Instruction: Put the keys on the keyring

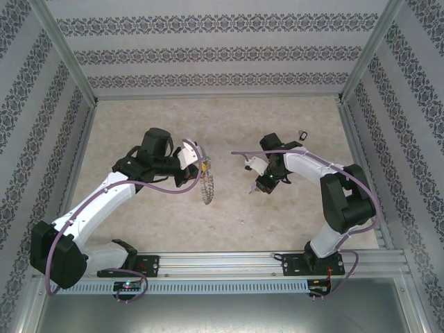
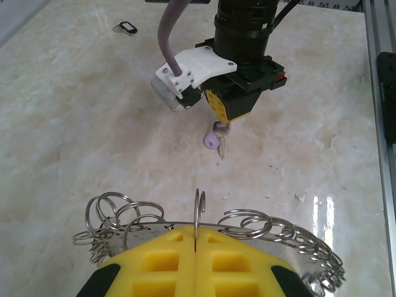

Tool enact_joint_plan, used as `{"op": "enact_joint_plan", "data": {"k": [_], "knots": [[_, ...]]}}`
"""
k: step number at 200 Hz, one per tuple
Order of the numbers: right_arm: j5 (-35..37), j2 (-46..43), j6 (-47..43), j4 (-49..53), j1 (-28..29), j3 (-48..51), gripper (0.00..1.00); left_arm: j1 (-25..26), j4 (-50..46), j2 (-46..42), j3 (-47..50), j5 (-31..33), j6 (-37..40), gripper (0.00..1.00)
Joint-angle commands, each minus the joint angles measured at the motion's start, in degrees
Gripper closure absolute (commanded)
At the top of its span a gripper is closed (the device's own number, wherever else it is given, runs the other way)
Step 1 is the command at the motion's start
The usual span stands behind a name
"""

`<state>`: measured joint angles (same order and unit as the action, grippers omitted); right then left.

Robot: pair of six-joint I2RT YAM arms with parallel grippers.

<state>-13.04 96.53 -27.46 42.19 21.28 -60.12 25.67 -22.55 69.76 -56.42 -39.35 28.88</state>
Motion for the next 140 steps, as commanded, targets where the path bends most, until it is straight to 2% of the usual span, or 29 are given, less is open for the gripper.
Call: {"op": "enact_joint_plan", "data": {"k": [1, 40, 79, 140], "knots": [[0.3, 3.0, -0.7, -0.4, 0.4, -2.7, 0.98, -1.0, -0.5, -1.4, 0.8, -1.2, 0.2, 1.0], [-2.4, 7.4, -0.1, -1.3, 0.5, -6.5, 0.97, -1.2, -0.2, -1.2, 1.1, -1.3, -0.2, 1.0], [-2.8, 6.5, -3.9, -1.2, -0.6, -5.4, 0.82, -1.4, -0.2, -1.1, 1.0, -1.3, -0.2, 1.0], [-6.0, 1.4, -7.6, -0.7, -4.5, 0.0, 0.66, -1.4, -0.3, -0.9, 1.2, -1.8, -0.2, 1.0]]}}
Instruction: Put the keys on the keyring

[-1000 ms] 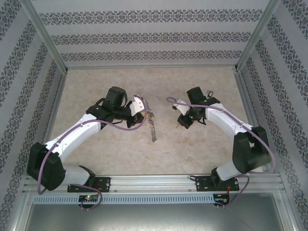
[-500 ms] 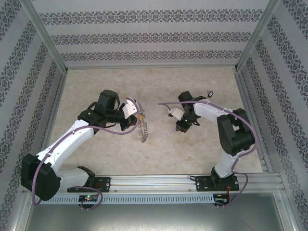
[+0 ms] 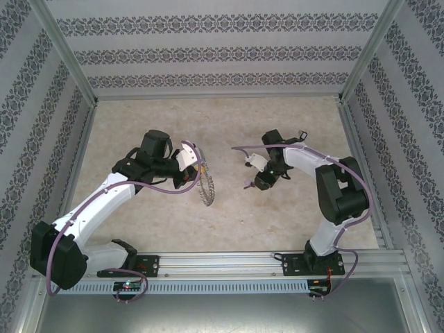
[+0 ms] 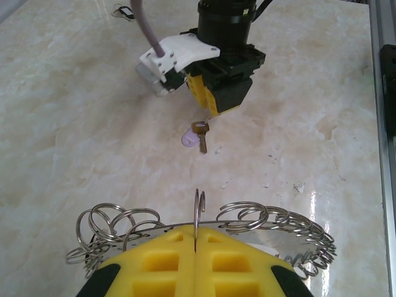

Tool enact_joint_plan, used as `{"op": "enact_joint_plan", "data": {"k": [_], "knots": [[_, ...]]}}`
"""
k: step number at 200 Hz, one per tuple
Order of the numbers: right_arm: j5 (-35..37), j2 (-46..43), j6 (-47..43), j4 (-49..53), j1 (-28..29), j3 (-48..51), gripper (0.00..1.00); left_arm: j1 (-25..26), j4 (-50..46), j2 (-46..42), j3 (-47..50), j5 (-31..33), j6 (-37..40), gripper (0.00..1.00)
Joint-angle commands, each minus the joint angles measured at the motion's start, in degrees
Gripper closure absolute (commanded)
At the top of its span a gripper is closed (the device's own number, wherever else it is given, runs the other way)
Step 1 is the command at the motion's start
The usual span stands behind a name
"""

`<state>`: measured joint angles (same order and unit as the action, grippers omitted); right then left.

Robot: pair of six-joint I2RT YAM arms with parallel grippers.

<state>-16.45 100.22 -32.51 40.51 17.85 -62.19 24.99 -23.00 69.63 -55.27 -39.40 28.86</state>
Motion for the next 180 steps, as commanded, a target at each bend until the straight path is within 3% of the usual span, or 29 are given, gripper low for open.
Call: {"op": "enact_joint_plan", "data": {"k": [1, 34, 103, 150, 180], "knots": [[-2.6, -2.3, -2.6, 0.9, -1.1, 2.1, 0.66, -0.8, 0.2, -0.7, 0.0, -1.8, -0.2, 1.0], [-3.4, -2.0, -5.7, 0.8, 0.4, 2.8, 0.58, -0.7, 0.1, -0.7, 0.2, -1.8, 0.0, 1.0], [0.5, -2.7, -14.4, -5.5, 1.4, 5.8, 0.58, -0.8, -0.4, -0.7, 0.2, -1.8, 0.4, 1.0], [1.7, -1.6, -18.3, -7.5, 2.2, 5.7, 0.64, -0.7, -0.4, -0.3, 0.2, -1.8, 1.0, 1.0], [3.8, 0.3, -18.6, -8.0, 2.4, 4.5, 0.75, -0.9, -0.6, -0.1, 0.0, -1.8, 1.4, 1.0]]}}
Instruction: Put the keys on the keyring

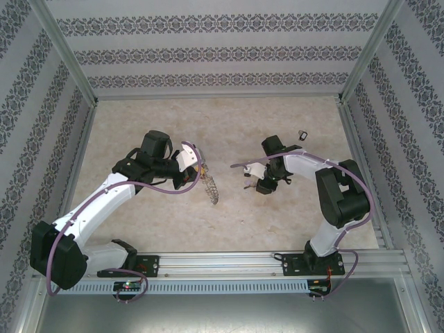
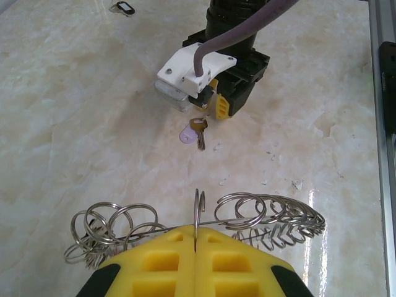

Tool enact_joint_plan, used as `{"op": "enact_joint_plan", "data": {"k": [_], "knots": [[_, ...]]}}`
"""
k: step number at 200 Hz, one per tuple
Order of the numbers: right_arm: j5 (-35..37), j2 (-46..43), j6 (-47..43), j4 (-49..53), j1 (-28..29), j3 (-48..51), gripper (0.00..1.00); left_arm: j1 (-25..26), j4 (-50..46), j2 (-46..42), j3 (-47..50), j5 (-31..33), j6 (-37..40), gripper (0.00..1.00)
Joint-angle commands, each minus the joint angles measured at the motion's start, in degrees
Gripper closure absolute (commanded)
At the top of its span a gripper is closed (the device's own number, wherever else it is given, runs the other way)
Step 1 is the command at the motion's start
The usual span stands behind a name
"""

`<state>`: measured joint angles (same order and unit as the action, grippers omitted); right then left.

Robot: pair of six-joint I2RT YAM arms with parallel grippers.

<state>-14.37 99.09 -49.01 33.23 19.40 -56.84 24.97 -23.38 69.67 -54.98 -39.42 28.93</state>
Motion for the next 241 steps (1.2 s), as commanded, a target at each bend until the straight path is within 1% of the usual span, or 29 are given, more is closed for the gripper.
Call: {"op": "enact_joint_plan", "data": {"k": [1, 5, 17, 30, 48, 56, 117, 138, 151, 190, 219, 241], "knots": [[1.7, 1.5, -2.0, -0.8, 0.8, -0.8, 0.76, -0.9, -0.2, -0.2, -0.3, -1.8, 1.3, 1.0], [1.4, 1.5, -2.0, -1.0, 0.8, -0.8, 0.77, -0.9, -0.2, -0.1, -0.2, -1.8, 1.4, 1.0], [0.9, 1.5, -2.2, -1.0, 0.9, -1.1, 0.89, -1.1, -0.4, -0.1, -0.3, -1.9, 1.5, 1.0], [0.7, 1.5, -2.4, -0.9, 0.8, -1.4, 0.95, -1.3, -0.6, 0.0, -0.3, -1.9, 1.7, 1.0], [-1.0, 0.2, -3.1, -1.6, 0.7, -0.8, 0.97, -1.5, -0.5, 0.1, -0.3, -2.1, 1.7, 1.0], [-2.0, -0.6, -3.6, -1.8, 0.7, -0.3, 1.0, -1.5, -0.4, 0.2, -0.3, -2.2, 1.7, 1.0], [-7.8, -6.2, -7.8, -2.8, -0.2, 3.4, 1.0, -1.6, 0.2, 0.5, -0.1, -2.7, 1.5, 1.0], [-7.3, -5.8, -8.2, -1.8, -0.4, 3.1, 1.0, -1.5, 0.3, 0.5, 0.1, -2.9, 1.3, 1.0], [-5.8, -4.4, -8.3, -0.8, -0.1, 2.4, 1.0, -1.6, 0.3, 0.5, 0.1, -2.9, 1.2, 1.0], [-3.3, -2.7, -8.5, -1.8, 0.1, 2.7, 0.99, -1.6, 0.0, 0.5, 0.4, -2.8, 1.2, 1.0], [-3.1, -2.3, -8.7, -2.2, -0.2, 2.8, 0.95, -1.6, 0.2, 0.4, 0.5, -2.8, 1.1, 1.0], [-2.5, -1.7, -8.8, -2.0, 0.2, 2.5, 0.9, -1.6, 0.3, 0.5, 0.4, -2.9, 1.0, 1.0]]}}
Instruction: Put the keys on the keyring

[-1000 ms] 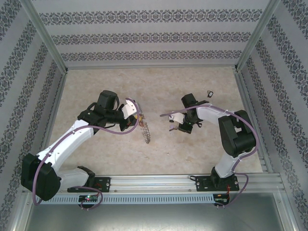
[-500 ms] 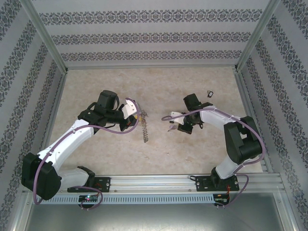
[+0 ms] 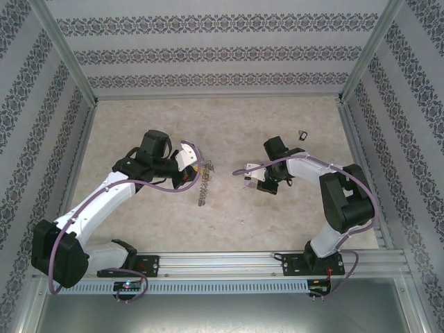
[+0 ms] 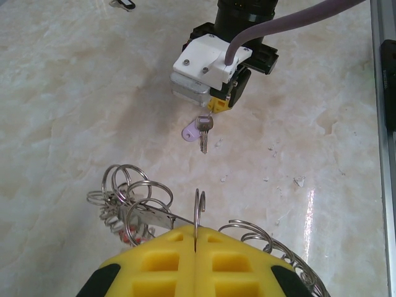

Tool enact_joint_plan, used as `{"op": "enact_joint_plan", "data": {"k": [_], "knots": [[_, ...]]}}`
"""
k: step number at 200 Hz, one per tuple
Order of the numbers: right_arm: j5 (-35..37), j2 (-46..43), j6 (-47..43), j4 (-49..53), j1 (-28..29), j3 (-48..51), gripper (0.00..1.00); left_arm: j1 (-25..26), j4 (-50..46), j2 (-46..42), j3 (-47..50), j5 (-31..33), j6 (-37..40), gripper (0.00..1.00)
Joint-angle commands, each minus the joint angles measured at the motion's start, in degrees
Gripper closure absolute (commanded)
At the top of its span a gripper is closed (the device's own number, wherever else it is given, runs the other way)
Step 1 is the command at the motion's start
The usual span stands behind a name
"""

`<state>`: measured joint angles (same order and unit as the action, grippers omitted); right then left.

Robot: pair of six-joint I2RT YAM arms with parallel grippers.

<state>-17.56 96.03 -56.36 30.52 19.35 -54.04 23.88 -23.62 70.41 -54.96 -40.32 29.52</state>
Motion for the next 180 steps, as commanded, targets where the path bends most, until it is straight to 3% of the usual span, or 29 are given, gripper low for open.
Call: {"op": "enact_joint_plan", "data": {"k": [1, 180], "knots": [[0.7, 1.4, -1.5, 0.8, 0.2, -0.3, 0.9, -0.5, 0.6, -0.2, 0.4, -2.0, 0.4, 1.0], [0.3, 4.3, -1.1, 2.9, 1.9, -4.4, 0.78, -0.6, 1.6, -0.1, 1.8, -1.8, 0.0, 1.0]]}}
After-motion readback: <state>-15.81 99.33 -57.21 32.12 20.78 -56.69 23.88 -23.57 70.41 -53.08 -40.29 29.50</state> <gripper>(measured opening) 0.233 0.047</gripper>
